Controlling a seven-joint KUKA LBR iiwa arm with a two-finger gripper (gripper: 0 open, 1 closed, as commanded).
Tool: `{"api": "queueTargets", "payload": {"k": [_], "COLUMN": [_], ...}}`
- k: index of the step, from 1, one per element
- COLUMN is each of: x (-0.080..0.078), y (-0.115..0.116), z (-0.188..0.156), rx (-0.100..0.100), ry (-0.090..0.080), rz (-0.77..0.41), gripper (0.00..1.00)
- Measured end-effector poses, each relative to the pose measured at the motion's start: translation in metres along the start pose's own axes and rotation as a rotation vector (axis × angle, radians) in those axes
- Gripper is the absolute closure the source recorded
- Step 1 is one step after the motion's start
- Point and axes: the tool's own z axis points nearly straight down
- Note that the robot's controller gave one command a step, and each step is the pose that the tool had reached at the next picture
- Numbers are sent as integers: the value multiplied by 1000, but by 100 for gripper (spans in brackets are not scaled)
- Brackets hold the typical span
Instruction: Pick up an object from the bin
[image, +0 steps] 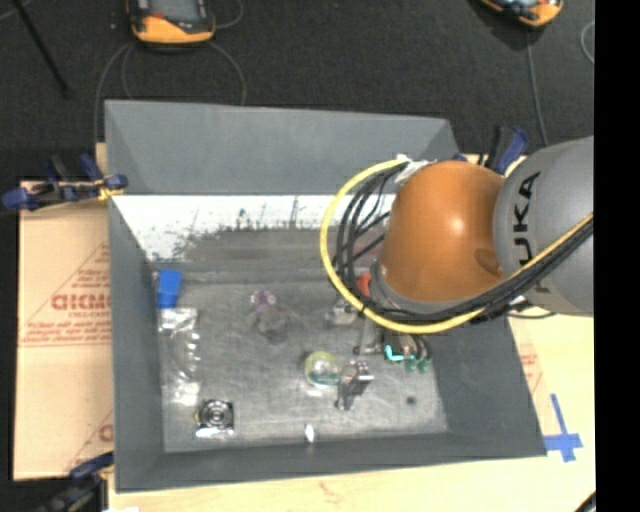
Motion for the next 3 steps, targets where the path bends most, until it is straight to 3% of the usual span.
{"api": "queueTargets", "payload": {"k": [1,2,3], "x": [-49,-27,-33], "y": [-41,-33,-33], "z": [144,112,114], "rx": [-3,-2,-2], "ry": [-15,-7,-9], "rz": [104,115,314], "gripper": [0,0,0]}}
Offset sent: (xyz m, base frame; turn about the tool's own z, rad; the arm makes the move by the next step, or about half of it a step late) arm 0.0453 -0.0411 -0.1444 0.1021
